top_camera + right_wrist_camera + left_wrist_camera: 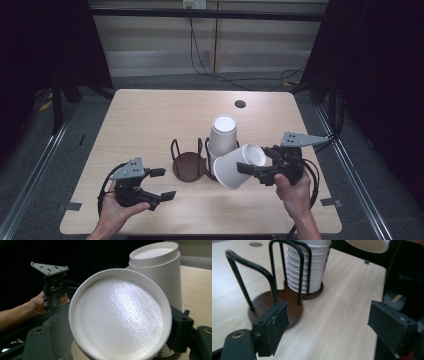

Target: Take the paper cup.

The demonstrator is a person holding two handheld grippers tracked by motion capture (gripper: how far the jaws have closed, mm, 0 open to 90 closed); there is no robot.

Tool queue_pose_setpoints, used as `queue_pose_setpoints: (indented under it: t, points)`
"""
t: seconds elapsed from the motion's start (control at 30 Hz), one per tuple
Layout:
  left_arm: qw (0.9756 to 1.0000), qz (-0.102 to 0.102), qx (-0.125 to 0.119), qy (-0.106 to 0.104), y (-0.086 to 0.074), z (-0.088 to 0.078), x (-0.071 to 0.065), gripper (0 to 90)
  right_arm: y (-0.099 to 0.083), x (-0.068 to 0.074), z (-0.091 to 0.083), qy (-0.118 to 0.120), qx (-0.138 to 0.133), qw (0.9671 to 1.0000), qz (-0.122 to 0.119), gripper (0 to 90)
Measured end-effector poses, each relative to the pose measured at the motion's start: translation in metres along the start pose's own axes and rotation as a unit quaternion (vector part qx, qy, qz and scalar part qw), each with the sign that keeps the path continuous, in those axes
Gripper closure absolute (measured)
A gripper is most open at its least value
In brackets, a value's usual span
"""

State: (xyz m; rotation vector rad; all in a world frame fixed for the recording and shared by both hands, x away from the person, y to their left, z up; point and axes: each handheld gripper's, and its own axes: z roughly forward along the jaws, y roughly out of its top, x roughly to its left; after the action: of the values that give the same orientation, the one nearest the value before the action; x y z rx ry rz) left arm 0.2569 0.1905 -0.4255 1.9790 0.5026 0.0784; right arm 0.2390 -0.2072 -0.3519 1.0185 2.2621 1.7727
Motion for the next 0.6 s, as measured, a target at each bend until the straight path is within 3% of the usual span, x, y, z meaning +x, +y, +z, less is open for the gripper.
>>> queue_pose_setpoints:
  t: [0.13,0.4,0.6]
  points:
    - [0.9998,-0.001,-0.012,-0.018,0.008,0.007,-0.001,16.3,-0.003,0.002,0.010,0.008,0.013,0.9999,-0.004,24.9]
    - [0.9993,0.000,-0.020,-0.033,0.013,0.015,-0.002,16.2,-0.009,-0.001,0.029,0.026,0.027,0.9993,0.005,24.9]
    - [0.9986,0.013,-0.022,-0.046,0.014,0.019,-0.008,16.2,-0.015,0.002,0.041,0.034,0.035,0.9988,0.001,24.9]
